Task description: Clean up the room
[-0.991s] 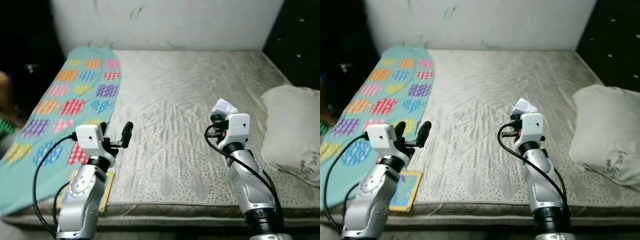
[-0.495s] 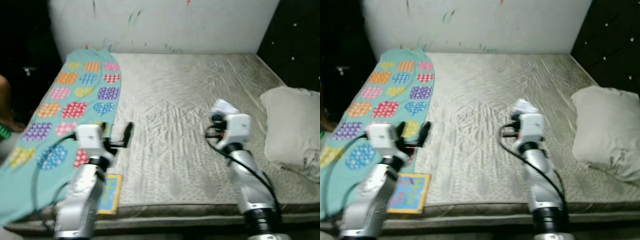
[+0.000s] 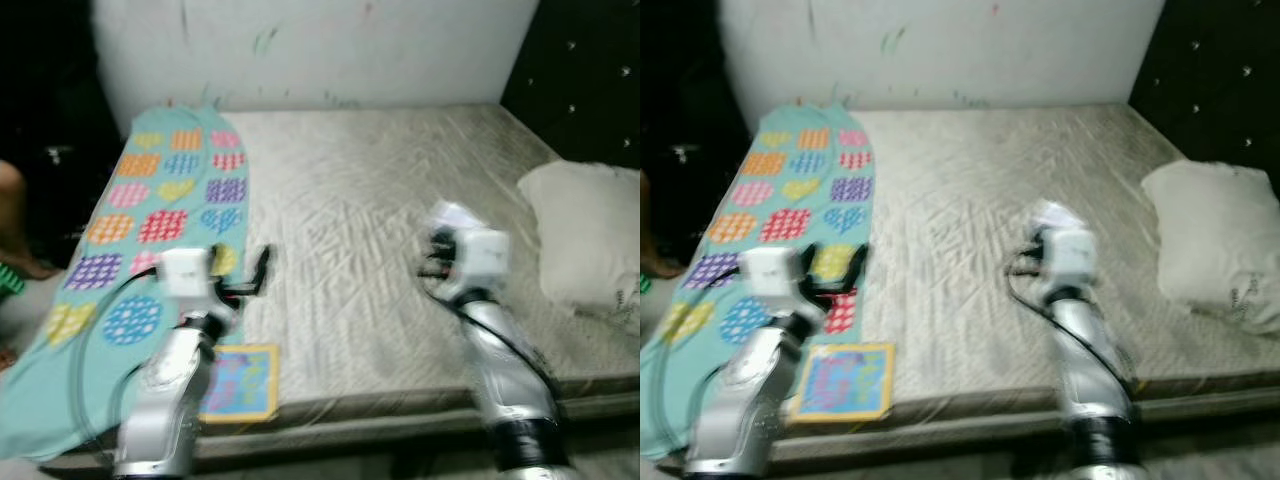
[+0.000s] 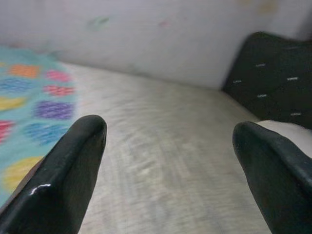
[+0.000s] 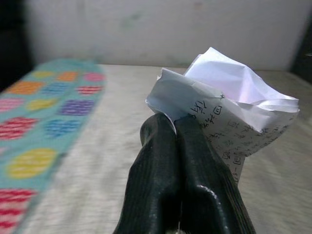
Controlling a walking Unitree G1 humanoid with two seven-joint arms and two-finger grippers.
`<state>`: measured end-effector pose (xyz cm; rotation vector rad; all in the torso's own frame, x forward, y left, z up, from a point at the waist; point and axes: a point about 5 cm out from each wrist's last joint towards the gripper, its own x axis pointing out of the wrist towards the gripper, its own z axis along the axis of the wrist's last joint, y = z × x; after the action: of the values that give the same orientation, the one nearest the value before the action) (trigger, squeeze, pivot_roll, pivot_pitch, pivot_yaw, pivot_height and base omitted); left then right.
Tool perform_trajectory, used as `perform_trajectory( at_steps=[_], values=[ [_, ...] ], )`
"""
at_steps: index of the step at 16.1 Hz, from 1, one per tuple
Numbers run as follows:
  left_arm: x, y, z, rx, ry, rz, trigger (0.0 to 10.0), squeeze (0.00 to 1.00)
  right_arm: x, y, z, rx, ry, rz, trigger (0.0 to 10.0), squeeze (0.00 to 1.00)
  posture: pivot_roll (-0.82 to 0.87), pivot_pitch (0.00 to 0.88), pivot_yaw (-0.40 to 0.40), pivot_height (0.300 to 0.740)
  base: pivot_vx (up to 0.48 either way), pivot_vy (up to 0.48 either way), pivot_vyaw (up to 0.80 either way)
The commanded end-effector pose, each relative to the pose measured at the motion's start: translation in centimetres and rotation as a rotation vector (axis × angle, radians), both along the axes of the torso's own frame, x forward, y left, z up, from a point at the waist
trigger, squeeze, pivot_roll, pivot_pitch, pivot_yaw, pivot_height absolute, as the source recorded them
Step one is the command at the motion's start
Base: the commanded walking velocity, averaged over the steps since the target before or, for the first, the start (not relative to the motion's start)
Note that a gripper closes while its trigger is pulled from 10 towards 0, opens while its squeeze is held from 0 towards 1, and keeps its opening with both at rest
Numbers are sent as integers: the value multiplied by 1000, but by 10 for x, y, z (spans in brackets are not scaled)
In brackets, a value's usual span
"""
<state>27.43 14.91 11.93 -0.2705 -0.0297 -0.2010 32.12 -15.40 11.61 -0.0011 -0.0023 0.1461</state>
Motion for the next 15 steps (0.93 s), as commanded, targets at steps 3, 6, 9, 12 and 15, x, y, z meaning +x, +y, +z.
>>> perform_trajectory(
  at_steps=[3, 6, 9, 12, 15],
  values=[
    [2, -6, 4, -6, -16, -18, 10000, 0, 0, -10, 1, -30, -9, -13, 10000, 0, -62, 15, 15, 740, 0, 480, 0],
    [2, -6, 4, -4, -15, -15, 10000, 0, -1, -8, 1, -42, -10, 5, 10000, 0, -63, 18, 15, 740, 0, 480, 0],
    [3, -6, 4, -5, -18, -13, 10000, 0, -1, -7, 1, -50, -12, 11, 10000, 0, -63, 18, 15, 740, 0, 480, 0],
    [3, -7, 4, -6, -18, -12, 10000, 0, -1, -7, 0, -60, -12, 25, 10000, 0, -66, 17, 14, 740, 0, 480, 0],
    [4, -6, 4, -5, -18, -10, 10000, 0, -2, -4, 0, -66, -15, 41, 10000, 0, -66, 16, 12, 740, 0, 480, 0]
  ],
)
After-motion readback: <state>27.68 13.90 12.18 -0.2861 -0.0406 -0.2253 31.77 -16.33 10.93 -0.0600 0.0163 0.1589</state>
